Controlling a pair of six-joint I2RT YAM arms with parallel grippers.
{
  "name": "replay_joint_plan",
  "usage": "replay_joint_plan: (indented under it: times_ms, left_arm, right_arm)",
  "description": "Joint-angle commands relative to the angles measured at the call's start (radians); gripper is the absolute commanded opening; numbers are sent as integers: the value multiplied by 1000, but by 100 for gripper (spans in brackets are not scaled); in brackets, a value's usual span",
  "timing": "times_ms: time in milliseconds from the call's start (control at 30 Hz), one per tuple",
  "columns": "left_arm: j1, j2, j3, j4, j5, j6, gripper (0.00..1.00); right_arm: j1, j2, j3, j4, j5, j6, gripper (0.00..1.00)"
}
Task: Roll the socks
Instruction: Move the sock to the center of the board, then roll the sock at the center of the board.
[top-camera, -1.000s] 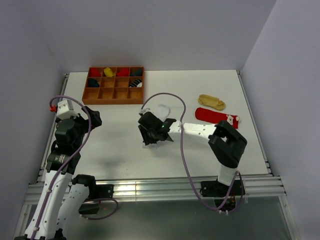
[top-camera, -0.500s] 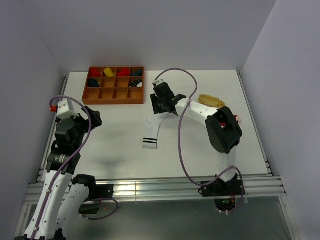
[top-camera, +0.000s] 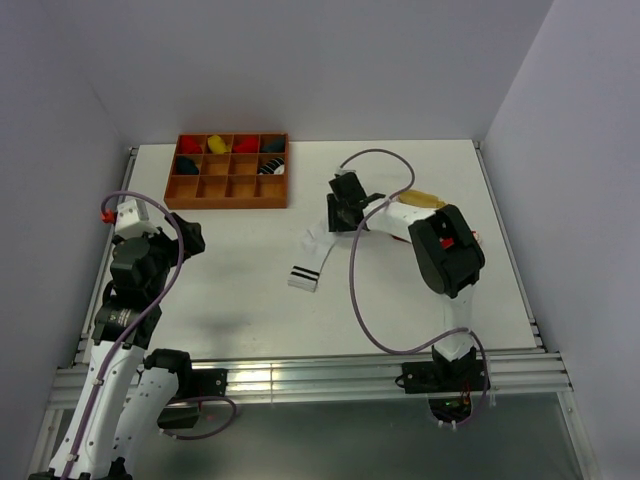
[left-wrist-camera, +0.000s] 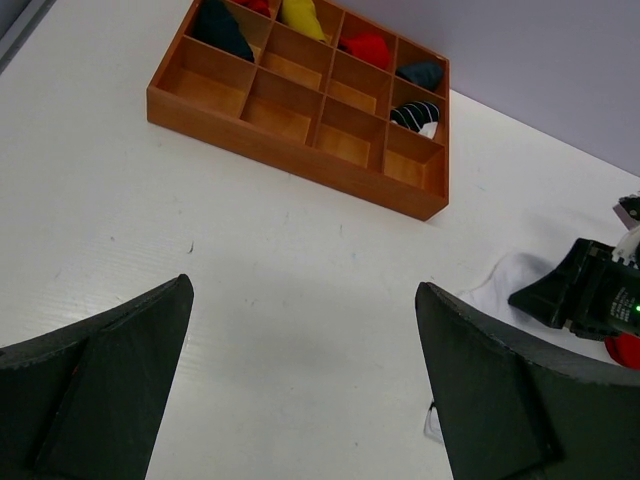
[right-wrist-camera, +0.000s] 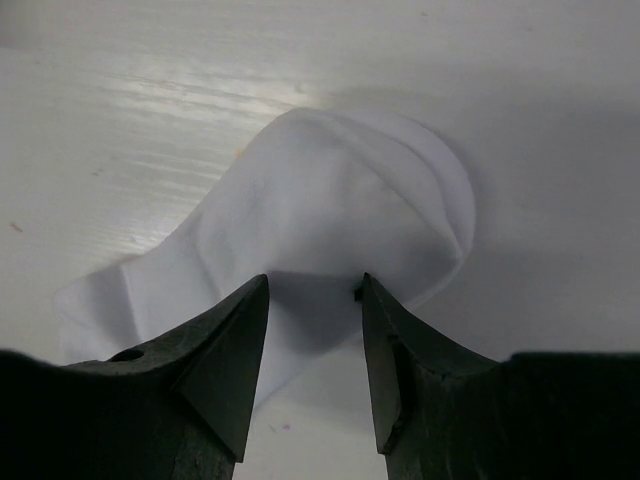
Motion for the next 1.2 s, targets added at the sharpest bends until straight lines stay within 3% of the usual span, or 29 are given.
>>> replay_joint_plan:
  times_ms: [0,167,367,700,900,1167]
  left_arm:
    - [-4,-1,-3,38,23,14,99]
    - [-3,12,3,34,26,12,99]
    - [-3,21,6,33,32,12,99]
    - [-3,27,6,33,28,15,99]
    - [-4,29,6,33,29,14,99]
    - [-3,27,6,33,28,14,99]
  right_arm:
    - [-23,-120,-76,-18,50,26,50]
    - [79,-331,-182,30,52,-129,53]
    - [276,-442,-323,85,63,-234,58]
    - [477,-416,-357,105,78,-341,61]
    - [492,-360,-354,120,101,-381,61]
    - [503,-306,-352,114,115,-395,53]
